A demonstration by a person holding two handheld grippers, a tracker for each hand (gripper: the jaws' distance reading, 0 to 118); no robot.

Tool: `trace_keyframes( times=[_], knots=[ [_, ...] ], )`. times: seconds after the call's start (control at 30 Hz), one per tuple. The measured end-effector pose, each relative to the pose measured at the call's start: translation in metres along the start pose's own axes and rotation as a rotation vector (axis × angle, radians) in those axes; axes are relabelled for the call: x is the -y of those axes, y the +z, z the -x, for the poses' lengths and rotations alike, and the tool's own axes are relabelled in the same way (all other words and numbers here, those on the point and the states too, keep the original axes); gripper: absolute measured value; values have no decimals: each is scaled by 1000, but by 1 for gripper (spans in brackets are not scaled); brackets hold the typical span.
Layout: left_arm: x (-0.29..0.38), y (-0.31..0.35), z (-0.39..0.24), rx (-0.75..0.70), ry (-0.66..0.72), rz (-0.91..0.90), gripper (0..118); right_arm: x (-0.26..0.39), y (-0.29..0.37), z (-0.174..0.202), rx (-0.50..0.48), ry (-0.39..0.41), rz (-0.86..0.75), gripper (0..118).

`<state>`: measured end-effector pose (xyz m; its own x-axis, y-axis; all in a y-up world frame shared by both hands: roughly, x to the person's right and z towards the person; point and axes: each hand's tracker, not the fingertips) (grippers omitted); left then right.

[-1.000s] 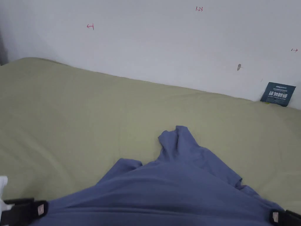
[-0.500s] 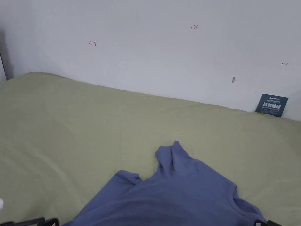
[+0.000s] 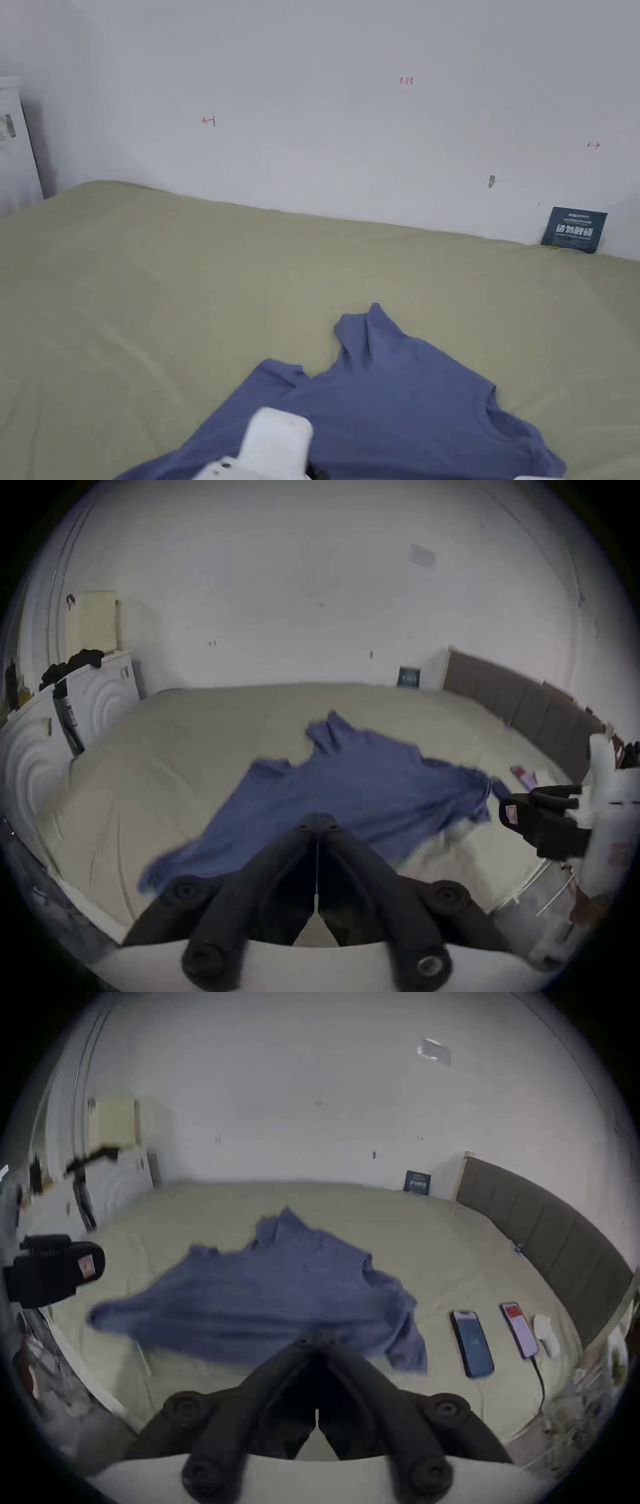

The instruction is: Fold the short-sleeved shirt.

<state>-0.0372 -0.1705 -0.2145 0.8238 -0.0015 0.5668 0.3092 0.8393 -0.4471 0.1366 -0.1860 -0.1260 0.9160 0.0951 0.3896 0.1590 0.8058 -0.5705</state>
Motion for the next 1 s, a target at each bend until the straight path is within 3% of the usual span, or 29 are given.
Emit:
trace_keyframes(
  times=[0.07,0.2,0.37,0.4,0.43,0.47,0.5,0.53,0.57,0.67,0.83,0.87,0.97,1.0],
  knots=[
    [25,0,-9,62,51,60,0,21,4,8,-45,-45,-2,1],
    [57,-8,-5,32,99,172,0,39,2,21,-82,-27,59,1],
    [38,-12,65,-46,114,169,0,26,-4,15,-120,-73,52,1],
    [32,-13,83,-53,107,163,13,22,-6,12,-121,-77,49,1],
    [24,-17,108,-64,93,186,43,15,-8,8,-122,-81,43,1],
    [19,-21,131,-96,64,235,84,10,-10,6,-123,-82,40,1],
    [15,-24,150,-112,56,276,117,6,-12,3,-124,-84,36,1],
    [12,-29,171,-131,53,336,118,1,-14,0,-125,-89,29,1],
    [14,-31,190,-142,41,382,118,-5,-16,-4,-131,-97,24,1],
    [28,-33,233,-104,-15,294,118,-13,-23,-12,-139,-118,14,1],
    [55,-67,251,-94,-108,386,115,-20,-35,-19,-133,-117,29,1],
    [57,-75,250,-106,-99,398,107,-21,-38,-19,-130,-119,31,1],
    [61,-86,249,-68,-9,359,29,-25,-44,-22,-132,-132,38,1],
    [60,-86,249,-47,26,350,15,-26,-45,-22,-131,-131,39,1]
  ],
)
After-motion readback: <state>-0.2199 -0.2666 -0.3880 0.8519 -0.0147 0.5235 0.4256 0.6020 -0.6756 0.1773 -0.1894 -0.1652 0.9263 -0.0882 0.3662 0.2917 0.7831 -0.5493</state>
